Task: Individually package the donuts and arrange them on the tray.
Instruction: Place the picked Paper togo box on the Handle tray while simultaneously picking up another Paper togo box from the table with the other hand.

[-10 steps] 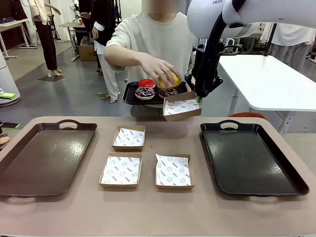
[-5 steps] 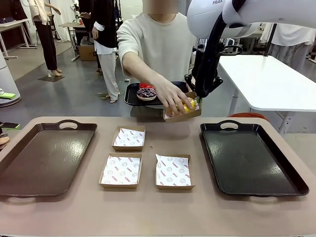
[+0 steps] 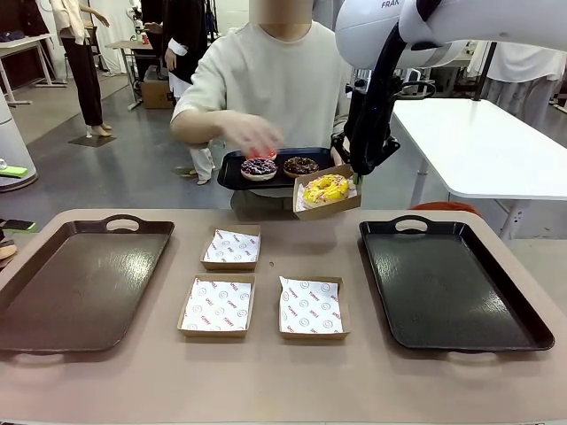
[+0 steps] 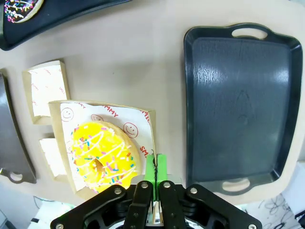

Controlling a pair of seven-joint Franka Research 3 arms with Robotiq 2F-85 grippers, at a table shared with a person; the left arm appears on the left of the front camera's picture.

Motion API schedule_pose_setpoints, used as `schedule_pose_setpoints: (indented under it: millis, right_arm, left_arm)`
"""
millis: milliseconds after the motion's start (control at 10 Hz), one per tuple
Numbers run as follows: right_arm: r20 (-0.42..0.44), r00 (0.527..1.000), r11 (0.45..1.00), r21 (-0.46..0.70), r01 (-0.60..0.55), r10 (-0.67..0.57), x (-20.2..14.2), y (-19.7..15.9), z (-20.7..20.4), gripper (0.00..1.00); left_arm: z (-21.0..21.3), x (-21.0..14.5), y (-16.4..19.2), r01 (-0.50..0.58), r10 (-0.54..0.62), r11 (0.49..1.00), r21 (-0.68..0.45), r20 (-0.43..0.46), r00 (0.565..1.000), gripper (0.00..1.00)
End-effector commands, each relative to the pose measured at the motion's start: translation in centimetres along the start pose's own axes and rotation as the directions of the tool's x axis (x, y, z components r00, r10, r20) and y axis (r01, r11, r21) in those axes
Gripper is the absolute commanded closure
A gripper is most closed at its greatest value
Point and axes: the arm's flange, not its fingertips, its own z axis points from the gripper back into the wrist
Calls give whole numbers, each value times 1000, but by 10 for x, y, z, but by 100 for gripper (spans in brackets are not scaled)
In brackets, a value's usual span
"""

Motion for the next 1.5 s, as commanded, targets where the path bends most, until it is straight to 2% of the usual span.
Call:
schedule_pose_setpoints:
  millis: [0,200,400,600,800,1000,1100,1200,1400]
  right_arm:
    - [3,1000,1000,-3,4,-4,-5,-3,-2,100]
    - [0,1000,1000,0,0,0,0,0,0,99]
    - [-4,998,998,-7,-62,62,-2,-22,8,99]
    - [-22,995,996,4,-92,92,-2,-73,24,99]
    - [1,995,995,4,-104,104,-2,-123,26,99]
    - [6,993,992,38,-117,117,1,-167,15,99]
    - [1,995,994,41,-101,101,5,-180,7,99]
    - [-15,997,995,56,-77,78,10,-190,-3,99]
    - [-49,998,997,68,-32,35,18,-204,-30,99]
  left_arm:
    - [1,-1,-2,3,-2,1000,-13,1,1000,0]
    - [0,0,0,0,0,1000,0,0,1000,0]
    - [-19,17,-25,55,-42,985,165,-80,996,0]
    - [-53,39,-75,88,-57,920,382,-92,994,0]
    - [-99,58,-116,123,-78,810,574,-102,992,0]
    - [-152,79,-138,127,-95,680,723,-85,992,0]
    - [-175,89,-140,123,-110,628,769,-69,992,0]
    - [-198,99,-138,137,-170,542,829,-52,984,0]
    - [-245,120,-126,136,-252,442,887,-23,967,0]
